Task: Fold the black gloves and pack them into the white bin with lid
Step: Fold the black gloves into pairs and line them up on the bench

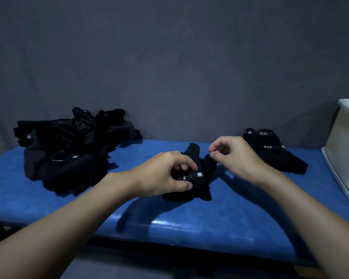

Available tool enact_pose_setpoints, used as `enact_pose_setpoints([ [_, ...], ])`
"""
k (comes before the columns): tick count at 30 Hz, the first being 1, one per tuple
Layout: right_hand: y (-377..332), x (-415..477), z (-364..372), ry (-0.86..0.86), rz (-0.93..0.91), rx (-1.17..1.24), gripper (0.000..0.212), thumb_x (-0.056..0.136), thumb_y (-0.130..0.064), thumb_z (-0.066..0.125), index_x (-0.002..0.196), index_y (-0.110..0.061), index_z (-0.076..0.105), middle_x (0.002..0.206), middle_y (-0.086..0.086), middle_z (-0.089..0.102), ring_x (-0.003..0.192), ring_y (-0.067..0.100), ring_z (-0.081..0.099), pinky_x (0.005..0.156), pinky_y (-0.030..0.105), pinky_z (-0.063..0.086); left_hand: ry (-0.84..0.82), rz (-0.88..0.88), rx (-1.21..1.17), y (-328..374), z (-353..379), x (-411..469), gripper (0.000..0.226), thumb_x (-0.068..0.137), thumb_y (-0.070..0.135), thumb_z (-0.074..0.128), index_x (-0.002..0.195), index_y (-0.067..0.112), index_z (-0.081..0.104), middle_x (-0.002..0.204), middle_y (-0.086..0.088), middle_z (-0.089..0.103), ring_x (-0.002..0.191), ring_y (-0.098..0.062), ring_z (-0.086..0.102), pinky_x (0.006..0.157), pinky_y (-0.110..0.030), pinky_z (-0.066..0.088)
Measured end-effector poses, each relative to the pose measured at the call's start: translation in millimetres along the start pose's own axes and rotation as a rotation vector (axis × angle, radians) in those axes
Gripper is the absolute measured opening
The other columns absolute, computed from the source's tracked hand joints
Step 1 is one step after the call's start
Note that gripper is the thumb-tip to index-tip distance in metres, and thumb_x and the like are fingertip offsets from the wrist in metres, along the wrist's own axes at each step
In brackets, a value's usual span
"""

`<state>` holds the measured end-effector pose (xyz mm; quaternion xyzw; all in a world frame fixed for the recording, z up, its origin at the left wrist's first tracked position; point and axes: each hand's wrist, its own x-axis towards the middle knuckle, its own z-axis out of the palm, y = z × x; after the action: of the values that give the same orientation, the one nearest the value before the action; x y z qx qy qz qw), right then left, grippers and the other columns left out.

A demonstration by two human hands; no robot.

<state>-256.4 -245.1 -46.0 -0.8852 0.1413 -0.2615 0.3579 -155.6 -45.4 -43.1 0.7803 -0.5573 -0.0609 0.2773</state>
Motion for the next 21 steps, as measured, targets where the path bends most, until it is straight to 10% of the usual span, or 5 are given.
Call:
enact_pose_setpoints([
  [13, 22, 2, 13, -0.031, 0.012, -0.103, 0.017, 0.089, -0.013, 0.066, 0.079, -0.027, 0.064, 0.08, -0.004, 0.065, 0.075, 0.011, 0.06, 0.072, 0.023, 0.046, 0.008, -0.014, -0.054, -7, 9, 5, 0.037, 0.083, 0.035, 0.077, 0.118, 0.037, 0.066, 0.104, 0.012, 0.062, 0.097, 0.0, 0.056, 0.083, -0.013, 0.044],
  [17, 13, 2, 12, -0.011, -0.07, -0.023, 0.003, 0.087, -0.038, 0.064, 0.088, -0.04, 0.062, 0.089, -0.013, 0.066, 0.096, 0.013, 0.061, 0.093, 0.038, 0.048, 0.171, -0.055, -0.147, -15, 4, 8, 0.017, 0.093, 0.023, 0.067, 0.109, 0.024, 0.071, 0.094, 0.009, 0.064, 0.082, 0.002, 0.06, 0.066, -0.006, 0.039],
  [21, 7, -1, 15, -0.105, -0.045, -0.055, 0.037, 0.071, -0.071, 0.051, 0.097, -0.047, 0.063, 0.098, -0.02, 0.068, 0.109, 0.004, 0.058, 0.106, 0.045, 0.039, 0.211, -0.182, -0.043, -36, 4, 5, 0.017, 0.095, 0.025, 0.063, 0.111, 0.027, 0.067, 0.112, 0.004, 0.057, 0.101, -0.006, 0.056, 0.076, -0.008, 0.038],
])
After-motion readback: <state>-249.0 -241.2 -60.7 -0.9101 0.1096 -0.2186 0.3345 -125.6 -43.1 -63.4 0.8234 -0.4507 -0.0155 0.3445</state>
